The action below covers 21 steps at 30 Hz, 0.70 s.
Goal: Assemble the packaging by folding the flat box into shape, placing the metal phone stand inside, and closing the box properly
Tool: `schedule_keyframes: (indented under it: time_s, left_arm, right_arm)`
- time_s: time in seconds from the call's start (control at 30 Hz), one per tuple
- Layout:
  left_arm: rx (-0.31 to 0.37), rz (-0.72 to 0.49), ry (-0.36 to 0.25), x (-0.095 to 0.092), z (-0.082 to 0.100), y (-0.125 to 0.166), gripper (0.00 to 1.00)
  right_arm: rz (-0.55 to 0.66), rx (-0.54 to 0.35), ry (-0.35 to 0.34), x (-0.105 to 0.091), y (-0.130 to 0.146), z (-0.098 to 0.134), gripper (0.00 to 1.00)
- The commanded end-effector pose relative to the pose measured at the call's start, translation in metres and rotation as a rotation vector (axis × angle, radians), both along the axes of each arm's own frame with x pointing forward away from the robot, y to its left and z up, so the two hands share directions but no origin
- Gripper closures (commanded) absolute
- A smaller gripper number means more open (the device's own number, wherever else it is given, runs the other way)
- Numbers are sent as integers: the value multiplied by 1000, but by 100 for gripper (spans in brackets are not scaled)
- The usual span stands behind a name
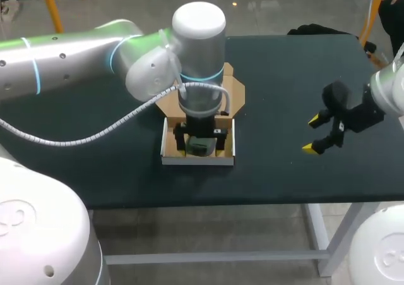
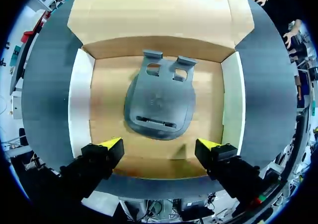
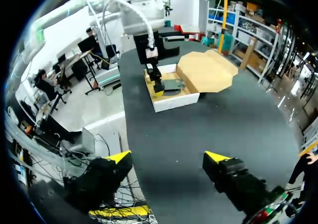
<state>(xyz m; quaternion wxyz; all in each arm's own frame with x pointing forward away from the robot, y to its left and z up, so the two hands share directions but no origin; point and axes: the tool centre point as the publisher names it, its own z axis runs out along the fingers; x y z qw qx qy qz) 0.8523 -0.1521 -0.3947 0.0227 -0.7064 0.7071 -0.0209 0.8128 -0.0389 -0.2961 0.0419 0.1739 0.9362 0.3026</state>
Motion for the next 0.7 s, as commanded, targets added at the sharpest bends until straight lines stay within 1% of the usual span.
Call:
schedule_keyframes:
  time_s: [0.03,0.33,0.5,0.7]
  left_arm:
    - [3,13,-2,-5,3,0,0]
    - [6,40,17,-19,1,0,0]
    - [3,60,39,-27,-1,0,0]
    - [-11,53,36,-41,1,-1,0]
  right_arm:
    - [2,4,-1,-1,-1,1,0]
    - [2,4,-1,-1,-1,1,0]
    - [2,4,-1,-1,-1,1,0]
    - [2,4,-1,-1,-1,1,0]
